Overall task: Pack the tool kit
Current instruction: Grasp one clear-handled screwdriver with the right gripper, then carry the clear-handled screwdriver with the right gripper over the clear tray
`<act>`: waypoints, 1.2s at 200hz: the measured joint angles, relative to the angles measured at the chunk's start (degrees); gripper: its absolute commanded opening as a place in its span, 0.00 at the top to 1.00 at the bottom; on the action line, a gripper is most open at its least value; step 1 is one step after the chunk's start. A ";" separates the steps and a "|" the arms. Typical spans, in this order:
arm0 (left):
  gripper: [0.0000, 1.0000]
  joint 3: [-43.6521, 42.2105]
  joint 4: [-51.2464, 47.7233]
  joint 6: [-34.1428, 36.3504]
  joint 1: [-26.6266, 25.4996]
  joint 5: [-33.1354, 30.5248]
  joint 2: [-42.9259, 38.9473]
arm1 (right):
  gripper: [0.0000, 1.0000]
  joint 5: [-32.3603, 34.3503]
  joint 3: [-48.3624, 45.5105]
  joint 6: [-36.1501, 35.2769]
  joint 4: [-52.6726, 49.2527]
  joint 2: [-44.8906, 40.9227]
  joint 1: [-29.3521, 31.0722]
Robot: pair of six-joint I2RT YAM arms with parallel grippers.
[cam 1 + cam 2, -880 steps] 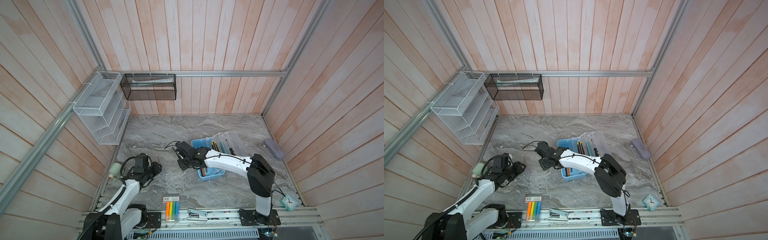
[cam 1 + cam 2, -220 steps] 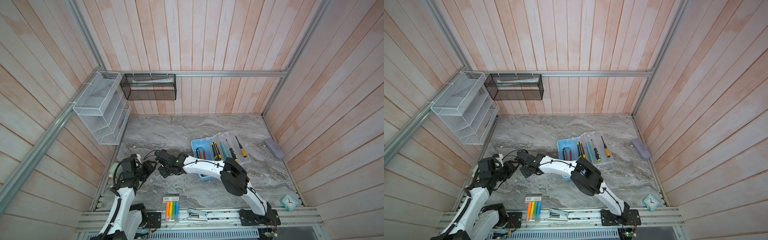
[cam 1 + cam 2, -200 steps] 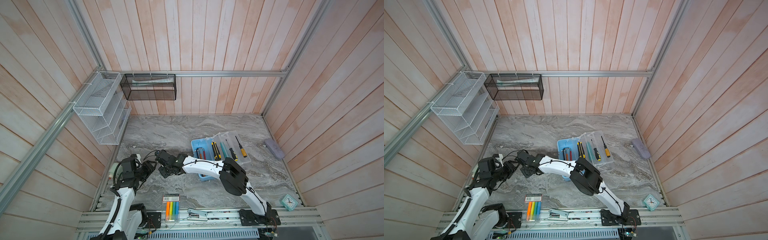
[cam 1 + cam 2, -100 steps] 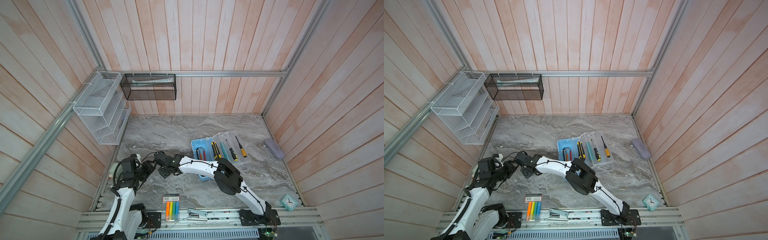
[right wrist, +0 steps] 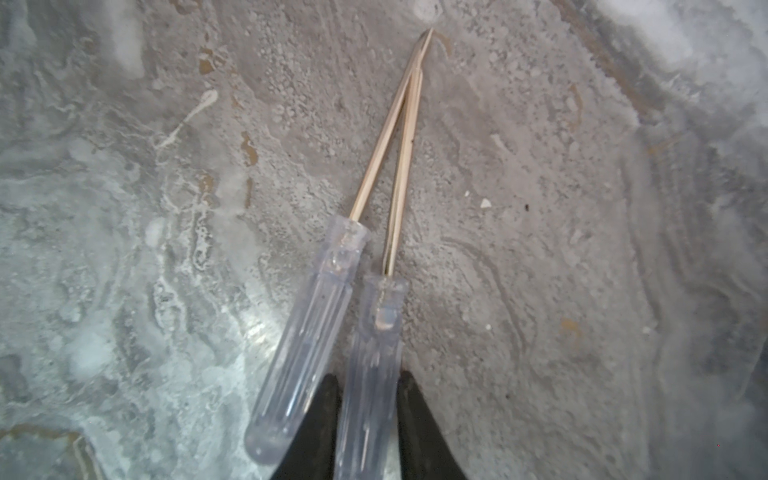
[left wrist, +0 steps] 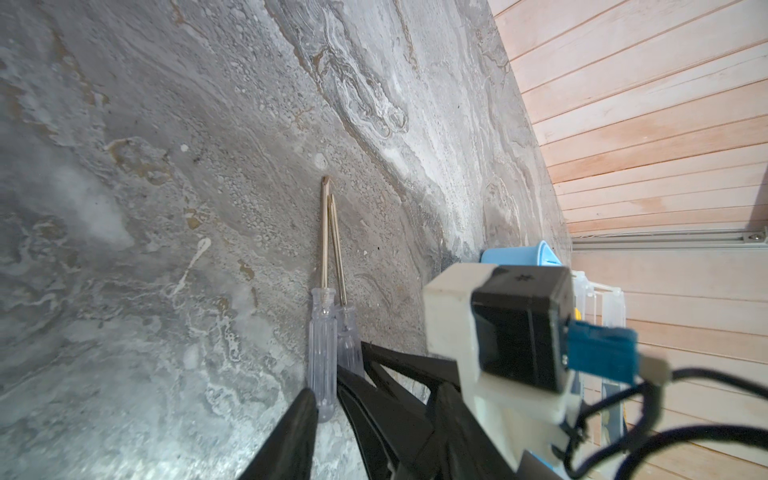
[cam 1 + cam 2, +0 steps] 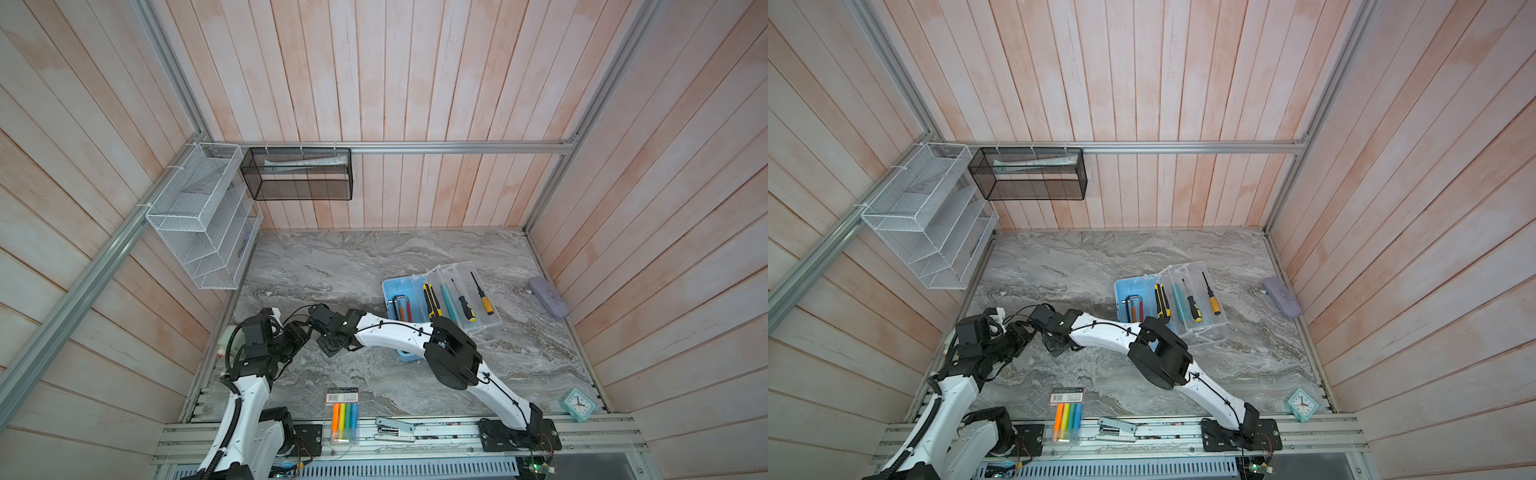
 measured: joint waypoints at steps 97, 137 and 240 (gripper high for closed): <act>0.50 0.00 0.00 0.02 0.00 -0.20 -0.42 | 0.96 0.42 -3.56 0.20 2.32 -1.75 -1.11; 0.51 0.00 0.00 0.07 0.00 -0.39 -0.66 | 1.00 0.70 -7.96 0.39 2.86 -4.52 -2.91; 0.51 -0.68 0.46 0.26 -2.34 -3.34 0.66 | 1.00 2.71 -23.91 0.85 1.36 -25.33 -7.72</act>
